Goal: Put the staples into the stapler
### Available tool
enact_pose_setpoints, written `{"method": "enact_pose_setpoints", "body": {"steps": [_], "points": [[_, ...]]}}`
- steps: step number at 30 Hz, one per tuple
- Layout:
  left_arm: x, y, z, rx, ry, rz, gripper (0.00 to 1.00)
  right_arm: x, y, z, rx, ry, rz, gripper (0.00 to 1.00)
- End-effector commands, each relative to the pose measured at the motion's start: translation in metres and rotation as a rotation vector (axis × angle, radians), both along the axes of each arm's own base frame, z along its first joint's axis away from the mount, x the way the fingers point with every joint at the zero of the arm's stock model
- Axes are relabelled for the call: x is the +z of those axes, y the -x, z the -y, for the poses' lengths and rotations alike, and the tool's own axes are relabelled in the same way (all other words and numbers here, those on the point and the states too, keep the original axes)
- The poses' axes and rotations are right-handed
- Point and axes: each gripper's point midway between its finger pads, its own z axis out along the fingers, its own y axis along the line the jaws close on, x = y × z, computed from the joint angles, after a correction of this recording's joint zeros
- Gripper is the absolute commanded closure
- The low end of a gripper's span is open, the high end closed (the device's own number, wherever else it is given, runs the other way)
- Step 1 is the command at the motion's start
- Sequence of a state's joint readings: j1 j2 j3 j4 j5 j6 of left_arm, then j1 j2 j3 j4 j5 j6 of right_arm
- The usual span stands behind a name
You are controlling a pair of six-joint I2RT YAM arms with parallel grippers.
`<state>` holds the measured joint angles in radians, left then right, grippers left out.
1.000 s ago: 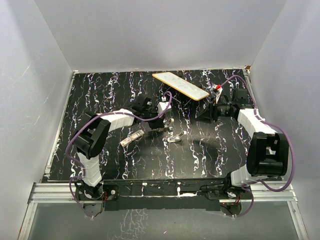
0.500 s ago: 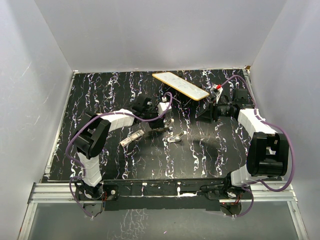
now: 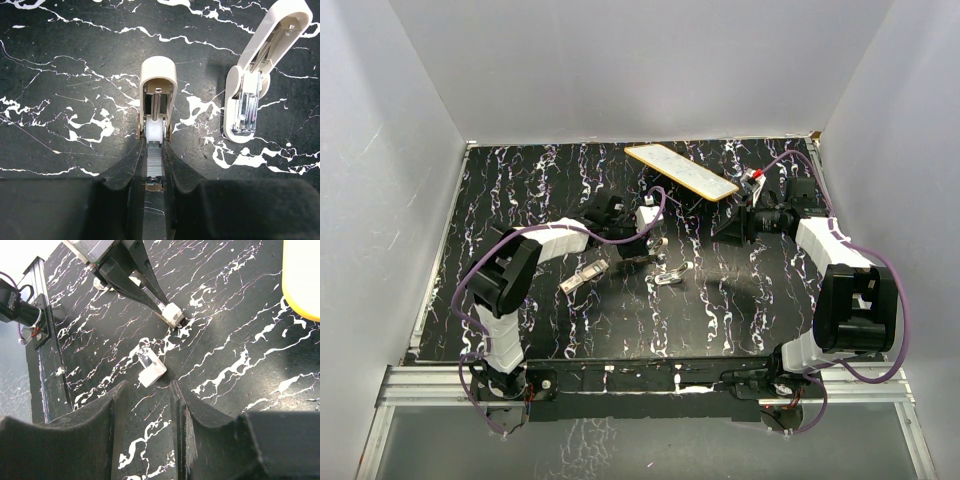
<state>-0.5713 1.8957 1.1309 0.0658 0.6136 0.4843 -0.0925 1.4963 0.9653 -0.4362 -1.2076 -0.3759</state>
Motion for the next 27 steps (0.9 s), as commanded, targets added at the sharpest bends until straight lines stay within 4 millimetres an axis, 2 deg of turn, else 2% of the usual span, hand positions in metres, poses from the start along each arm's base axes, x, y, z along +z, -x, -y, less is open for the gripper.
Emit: {"method": "enact_pose_setpoints", "body": {"steps": [1, 17, 22, 27], "points": [[-0.006, 0.008, -0.001, -0.043, -0.002, -0.027, 0.97, 0.01, -0.003, 0.0, 0.017, -0.017, 0.071, 0.59], [-0.007, 0.011, -0.003, -0.058, -0.011, -0.019, 0.86, 0.009, -0.003, 0.0, 0.018, -0.019, 0.064, 0.59], [-0.007, 0.011, -0.004, -0.057, -0.018, -0.02, 0.79, 0.009, -0.003, 0.0, 0.019, -0.019, 0.064, 0.59], [0.003, 0.011, -0.002, -0.062, 0.002, -0.006, 0.72, 0.009, -0.003, 0.0, 0.017, -0.017, 0.063, 0.59]]}}
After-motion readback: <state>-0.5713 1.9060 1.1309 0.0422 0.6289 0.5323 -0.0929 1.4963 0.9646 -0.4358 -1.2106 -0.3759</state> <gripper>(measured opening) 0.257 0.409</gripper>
